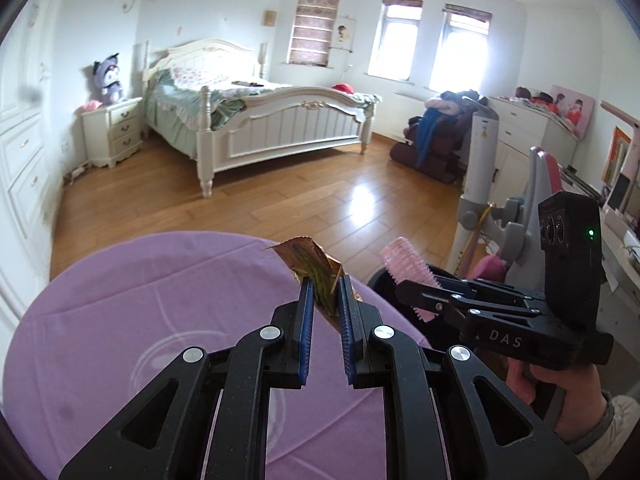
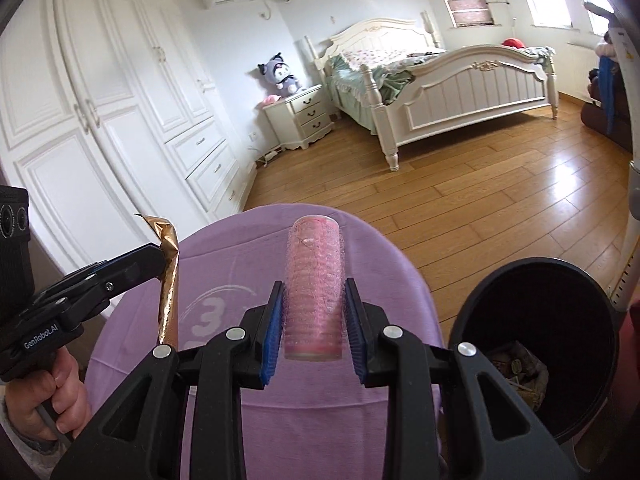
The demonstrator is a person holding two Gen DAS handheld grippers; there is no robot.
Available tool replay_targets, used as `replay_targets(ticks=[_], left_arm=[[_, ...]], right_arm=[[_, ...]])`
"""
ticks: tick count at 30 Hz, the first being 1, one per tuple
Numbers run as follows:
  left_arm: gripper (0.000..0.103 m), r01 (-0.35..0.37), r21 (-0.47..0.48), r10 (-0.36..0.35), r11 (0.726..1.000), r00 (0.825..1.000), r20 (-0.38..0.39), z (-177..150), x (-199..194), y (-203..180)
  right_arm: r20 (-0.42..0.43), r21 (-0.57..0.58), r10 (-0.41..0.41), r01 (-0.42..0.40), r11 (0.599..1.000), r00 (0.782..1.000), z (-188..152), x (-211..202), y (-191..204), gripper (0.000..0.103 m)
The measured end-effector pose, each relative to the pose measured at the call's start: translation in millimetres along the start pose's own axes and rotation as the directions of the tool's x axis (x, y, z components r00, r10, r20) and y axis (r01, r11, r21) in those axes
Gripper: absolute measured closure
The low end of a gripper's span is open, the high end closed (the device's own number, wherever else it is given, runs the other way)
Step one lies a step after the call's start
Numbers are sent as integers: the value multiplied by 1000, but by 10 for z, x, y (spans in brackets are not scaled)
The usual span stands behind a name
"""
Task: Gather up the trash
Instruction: 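Carry the wrapper and roller over the black bin and open both tools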
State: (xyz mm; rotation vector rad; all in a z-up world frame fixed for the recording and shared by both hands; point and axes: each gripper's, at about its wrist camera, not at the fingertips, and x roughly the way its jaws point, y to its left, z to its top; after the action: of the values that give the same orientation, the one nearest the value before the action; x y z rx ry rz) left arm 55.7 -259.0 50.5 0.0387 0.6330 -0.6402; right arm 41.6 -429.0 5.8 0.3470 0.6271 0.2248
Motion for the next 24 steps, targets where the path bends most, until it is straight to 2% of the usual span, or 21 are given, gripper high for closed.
replay_targets(ticks=[11, 18, 24], left_arm=[[89, 132, 45, -129, 990, 989, -68, 176, 963, -685], [89, 186, 73, -175, 980, 975, -137, 163, 1583, -1104], [89, 215, 91, -195, 972, 963, -186, 81, 1903, -1355]], right_arm=[[38, 161, -118, 110, 981, 992, -30, -79, -831, 74], [29, 247, -176, 164, 955, 984, -177, -134, -1333, 74], [18, 290, -203, 190, 938, 979, -318, -230, -1676, 74]])
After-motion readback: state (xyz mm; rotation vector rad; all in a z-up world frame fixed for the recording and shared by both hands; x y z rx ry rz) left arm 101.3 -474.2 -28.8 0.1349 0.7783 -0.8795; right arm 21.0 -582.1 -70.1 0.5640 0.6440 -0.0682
